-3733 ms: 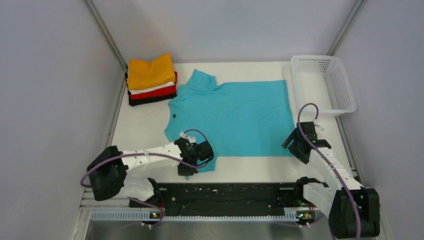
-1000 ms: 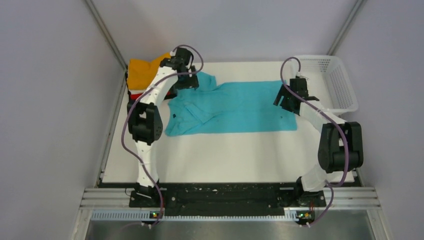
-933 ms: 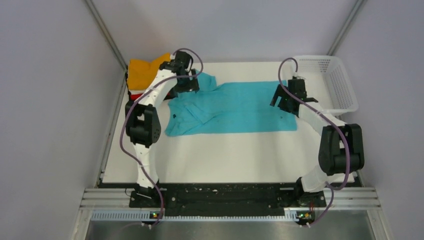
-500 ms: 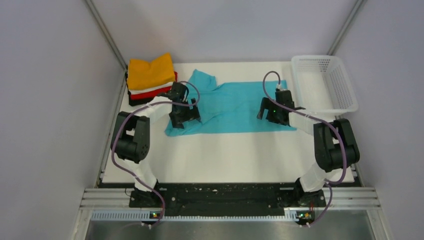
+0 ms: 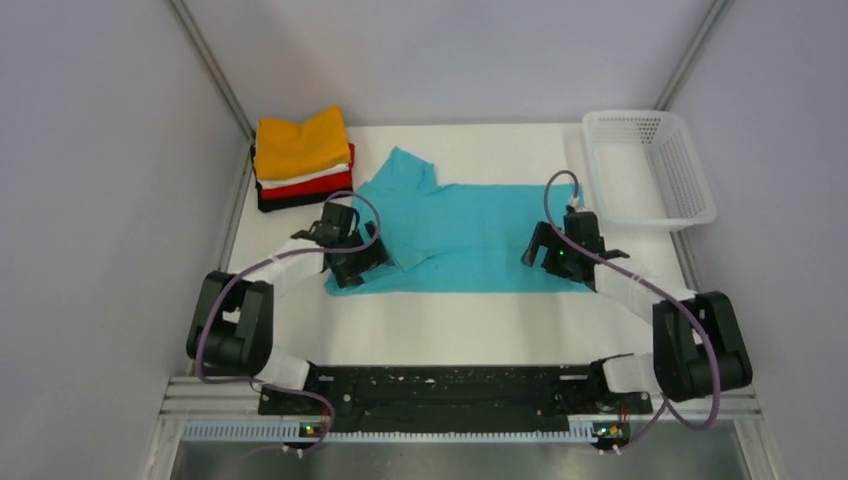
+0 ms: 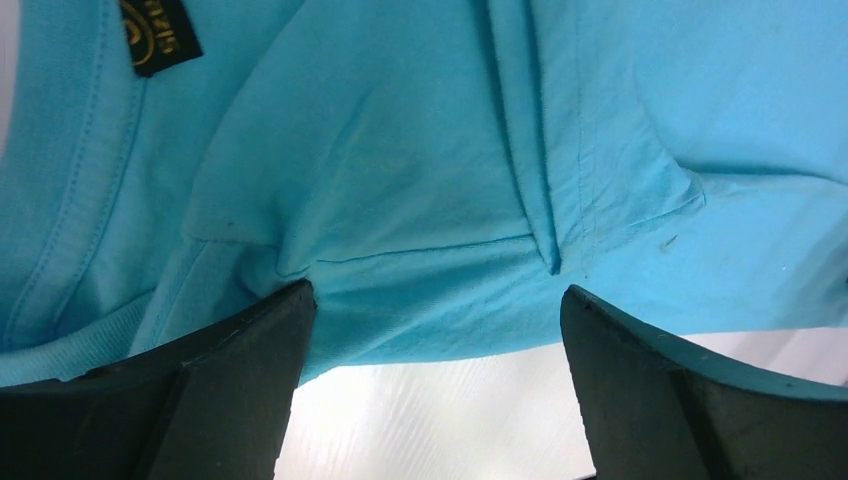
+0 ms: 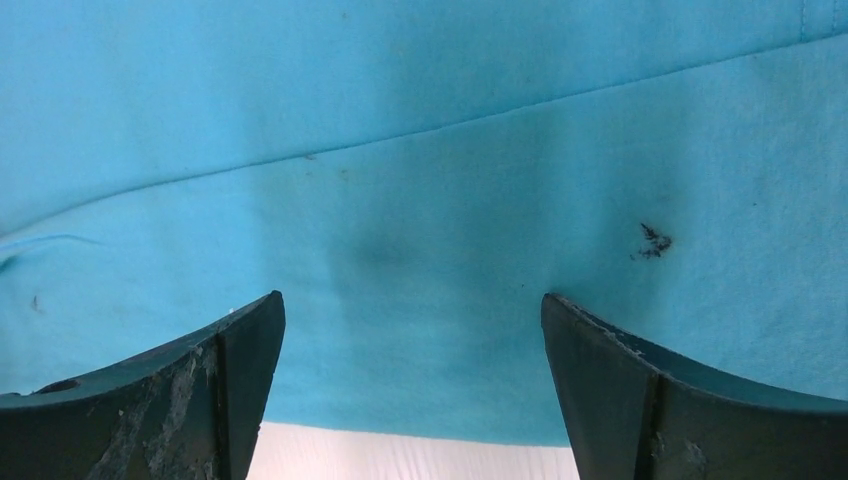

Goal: Fold and stack the t-shirts
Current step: Fold the flattened tshirt in 1/3 of the way, then grab the side of the flattened tshirt furthest away from the robot with both arms

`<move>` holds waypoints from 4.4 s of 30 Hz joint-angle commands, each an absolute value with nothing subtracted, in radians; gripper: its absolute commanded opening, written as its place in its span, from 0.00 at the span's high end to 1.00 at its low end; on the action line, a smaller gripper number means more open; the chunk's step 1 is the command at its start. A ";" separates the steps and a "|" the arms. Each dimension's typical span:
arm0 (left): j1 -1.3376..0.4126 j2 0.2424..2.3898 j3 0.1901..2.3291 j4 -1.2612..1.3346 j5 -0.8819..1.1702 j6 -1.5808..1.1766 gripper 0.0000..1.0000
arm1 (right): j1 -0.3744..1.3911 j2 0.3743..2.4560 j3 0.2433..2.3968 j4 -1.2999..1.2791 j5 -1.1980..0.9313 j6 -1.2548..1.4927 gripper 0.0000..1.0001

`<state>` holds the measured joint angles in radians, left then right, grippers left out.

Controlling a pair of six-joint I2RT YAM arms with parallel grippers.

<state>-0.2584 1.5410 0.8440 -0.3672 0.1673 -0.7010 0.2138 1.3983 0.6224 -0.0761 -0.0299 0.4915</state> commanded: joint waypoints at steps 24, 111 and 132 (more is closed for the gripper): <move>-0.332 1.030 0.828 -0.801 0.054 -0.797 0.01 | 0.355 0.787 0.531 -0.595 -0.019 0.675 0.01; -0.318 2.037 1.697 -0.633 -0.044 -0.389 1.00 | 0.206 1.876 1.231 -0.432 0.588 0.632 0.40; -0.316 1.889 1.508 -0.586 -0.020 -0.411 1.00 | 0.203 1.866 1.147 -0.453 0.607 0.673 0.49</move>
